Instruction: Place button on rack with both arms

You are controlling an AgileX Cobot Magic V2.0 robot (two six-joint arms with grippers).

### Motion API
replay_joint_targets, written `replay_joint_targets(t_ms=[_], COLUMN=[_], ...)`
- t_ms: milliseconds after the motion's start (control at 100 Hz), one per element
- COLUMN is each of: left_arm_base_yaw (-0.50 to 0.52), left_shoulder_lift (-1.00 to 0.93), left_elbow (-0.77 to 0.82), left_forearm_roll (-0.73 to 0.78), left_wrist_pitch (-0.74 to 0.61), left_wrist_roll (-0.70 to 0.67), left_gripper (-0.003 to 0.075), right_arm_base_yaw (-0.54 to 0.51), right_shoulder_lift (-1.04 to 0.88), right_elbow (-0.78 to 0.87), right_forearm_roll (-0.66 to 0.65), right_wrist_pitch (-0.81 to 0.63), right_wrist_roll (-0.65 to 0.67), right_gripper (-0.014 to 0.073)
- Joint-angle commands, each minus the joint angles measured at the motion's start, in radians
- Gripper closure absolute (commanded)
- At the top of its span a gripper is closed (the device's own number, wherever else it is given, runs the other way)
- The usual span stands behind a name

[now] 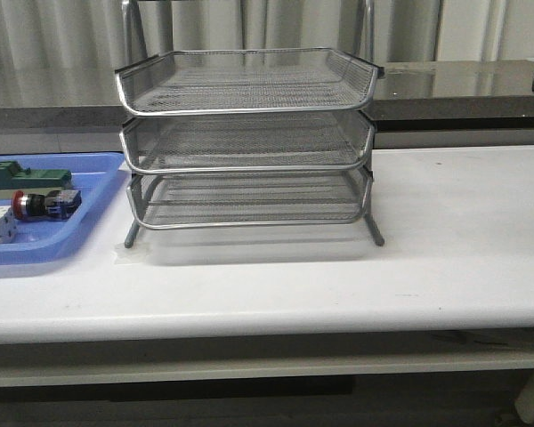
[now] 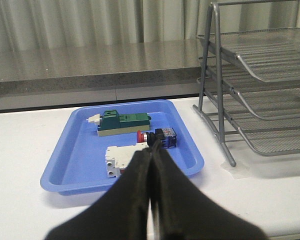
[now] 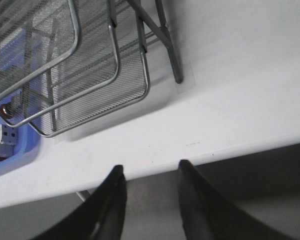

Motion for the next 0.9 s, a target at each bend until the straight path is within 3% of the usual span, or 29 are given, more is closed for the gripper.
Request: replay_joint_targets(t_ms=[0, 180, 320, 530, 760, 890], left_arm_base_yaw=[0.000, 0.000, 0.000, 0.000, 0.000, 0.000], left_shoulder_lift=[-0.032, -0.032, -0.032, -0.032, -0.032, -0.032], left_elbow=[0.056, 0.056, 0.056, 0.056, 0.056, 0.056], left_forearm_roll=[-0.003, -0.003, -0.003, -0.003, -0.003, -0.003], left_wrist_pitch=[-0.076, -0.076, -0.076, -0.076, -0.076, -0.076], left_wrist_roll=[-0.006, -0.006, -0.006, -0.006, -0.006, -0.006], left_gripper=[0.0741, 0.0741, 0.0741, 0.0741, 0.0741, 0.0741], right_arm_base_yaw=[-0.004, -0.001, 0.023, 0.072, 0.079, 0.079], right_shoulder_lift=[-0.007, 0.056, 0.155, 0.312, 0.480, 0.561], right_elbow=[-0.035, -0.035, -0.036, -0.049, -0.086, -0.117], right_forearm_roll=[0.070, 0.175, 0.347, 0.770, 1.263, 1.265], right_wrist_pitch=[-0.067, -0.071, -0.087, -0.108, 0.017, 0.071], right_wrist_roll=[-0.012, -0.038, -0.161, -0.505, -0.874, -0.889], right_gripper=[0.0226, 0.0226, 0.0226, 0.0226, 0.0226, 0.0226])
